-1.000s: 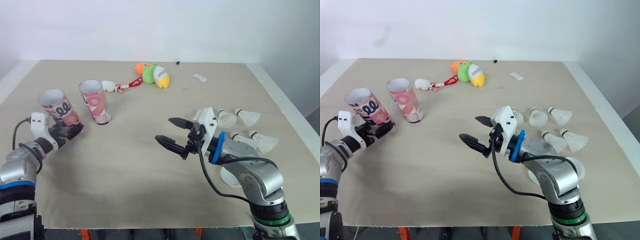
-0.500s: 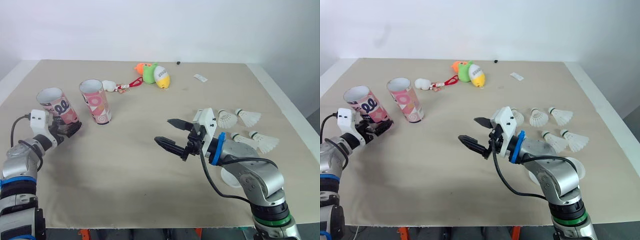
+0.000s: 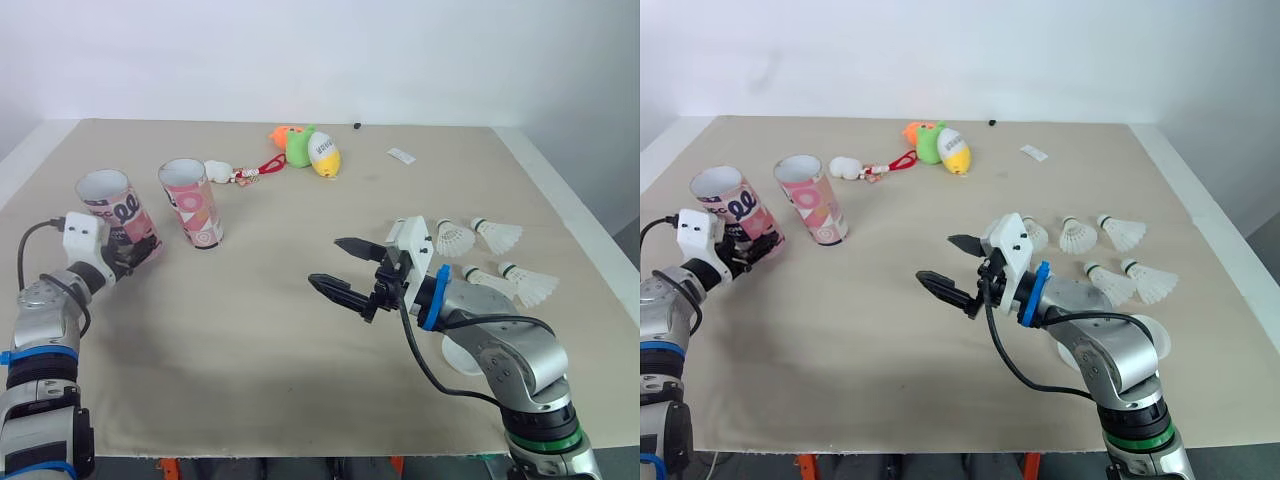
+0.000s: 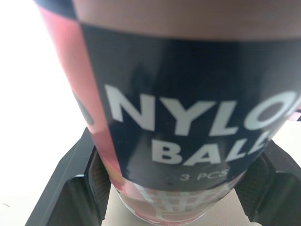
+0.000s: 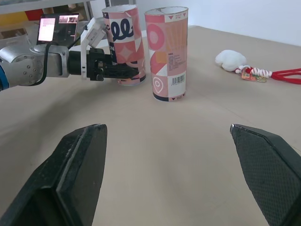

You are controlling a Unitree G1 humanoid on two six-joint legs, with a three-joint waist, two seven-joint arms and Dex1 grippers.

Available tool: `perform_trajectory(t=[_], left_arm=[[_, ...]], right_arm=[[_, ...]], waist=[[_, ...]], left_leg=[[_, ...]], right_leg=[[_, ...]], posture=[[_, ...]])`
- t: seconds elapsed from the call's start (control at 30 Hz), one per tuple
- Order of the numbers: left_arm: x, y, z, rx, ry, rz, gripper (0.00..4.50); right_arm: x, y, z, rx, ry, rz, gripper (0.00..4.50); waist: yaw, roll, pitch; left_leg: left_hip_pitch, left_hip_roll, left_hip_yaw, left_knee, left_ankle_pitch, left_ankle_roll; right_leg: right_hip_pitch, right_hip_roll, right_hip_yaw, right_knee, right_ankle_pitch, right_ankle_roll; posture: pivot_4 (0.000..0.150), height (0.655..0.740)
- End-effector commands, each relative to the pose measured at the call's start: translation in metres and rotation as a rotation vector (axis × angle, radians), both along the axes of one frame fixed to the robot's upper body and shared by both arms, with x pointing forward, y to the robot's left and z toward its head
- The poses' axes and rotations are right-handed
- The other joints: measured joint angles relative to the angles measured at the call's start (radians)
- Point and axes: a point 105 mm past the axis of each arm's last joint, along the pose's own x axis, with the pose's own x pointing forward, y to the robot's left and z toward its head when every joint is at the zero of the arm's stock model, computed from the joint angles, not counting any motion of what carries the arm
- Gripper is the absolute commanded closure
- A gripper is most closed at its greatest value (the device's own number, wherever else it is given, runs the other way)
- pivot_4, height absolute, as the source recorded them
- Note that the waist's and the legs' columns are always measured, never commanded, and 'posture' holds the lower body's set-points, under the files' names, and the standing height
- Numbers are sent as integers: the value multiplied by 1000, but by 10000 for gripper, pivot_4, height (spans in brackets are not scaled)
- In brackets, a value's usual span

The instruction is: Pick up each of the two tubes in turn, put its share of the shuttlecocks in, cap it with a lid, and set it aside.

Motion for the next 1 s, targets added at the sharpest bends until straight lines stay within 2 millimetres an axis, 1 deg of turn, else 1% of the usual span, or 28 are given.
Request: perform_trajectory(t=[0.03,0.1,0.17,0.23,0.27,0.3,0.37,0.4,0.43,0.5,0.57,0.7,0.8,0.9,1.0], left_arm=[[-9,9,33,58,-79,-19,15042],[-17,3,38,109,-58,-87,15042],[-29,-12,40,175,-7,-203,15042],[-52,-34,38,286,118,-412,15042],[-61,-42,36,323,168,-481,15042],[-78,-50,32,372,260,-593,15042],[-106,-61,27,399,429,-764,15042],[-116,-66,30,396,475,-830,15042],[-118,-70,33,396,495,-862,15042],[-117,-74,38,415,509,-887,15042],[-113,-78,39,512,524,-933,15042],[-101,-84,34,669,555,-1000,15042],[-95,-89,30,733,580,-1049,15042],[-89,-92,30,787,592,-1083,15042],[-81,-98,31,847,594,-1120,15042]], right_arm=[[-13,-3,16,-2,-50,63,0],[-27,-8,17,-11,-31,139,0],[-41,-17,21,-14,-2,209,0],[-51,-30,25,-23,24,246,0],[-54,-35,27,-27,32,255,0],[-58,-40,28,-40,40,260,0],[-63,-48,29,-69,49,255,0],[-63,-51,29,-91,50,242,0],[-64,-53,27,-114,50,221,0],[-65,-56,25,-136,56,198,0],[-71,-58,19,-171,64,154,0],[-75,-62,-1,-206,127,-14,0],[-80,-63,-13,-194,178,-119,0],[-80,-65,-21,-175,218,-218,0],[-74,-77,-27,-177,217,-387,0]], waist=[[-1,0,0],[-1,0,0],[0,0,0],[-1,0,0],[-1,0,0],[-1,0,0],[-1,1,0],[0,2,1],[-1,1,2],[0,2,2],[2,2,3],[5,3,3],[-2,2,3],[-2,2,3],[1,1,2]], left_leg=[[0,0,0,0,0,0],[-1,0,0,0,0,0],[-5,1,-1,0,0,0],[-8,1,-2,0,0,0],[-9,0,-2,0,0,0],[-9,0,-2,0,0,0],[-9,0,-2,0,0,0],[-8,0,-1,0,0,0],[-7,0,0,0,0,0],[-7,1,0,0,0,0],[-6,0,0,1,2,3],[-6,0,-2,1,2,4],[-6,0,0,1,2,4],[-7,0,3,1,2,4],[-7,0,2,1,2,4]], right_leg=[[0,0,0,0,0,0],[-2,0,0,0,0,0],[-5,-1,-1,0,0,0],[-8,-2,-1,0,0,0],[-8,-3,-1,0,0,1],[-8,-4,-2,0,-1,1],[-8,-5,-1,1,-1,1],[-8,-4,-1,0,-1,1],[-7,-4,-1,1,-3,3],[-8,-2,-2,0,-5,5],[-7,-1,-3,1,-4,5],[-7,1,-3,2,-4,4],[-8,1,0,3,-4,4],[-9,2,2,3,-3,5],[-8,1,1,3,-3,6]], posture=[[1500,7323],[1500,7323],[1500,7323],[1500,7323],[1500,7323],[1500,7323],[1500,7323],[1500,7323],[1500,7323],[1500,7323],[1500,7323],[1500,7323],[1500,7323],[1500,7323],[1500,7323]])
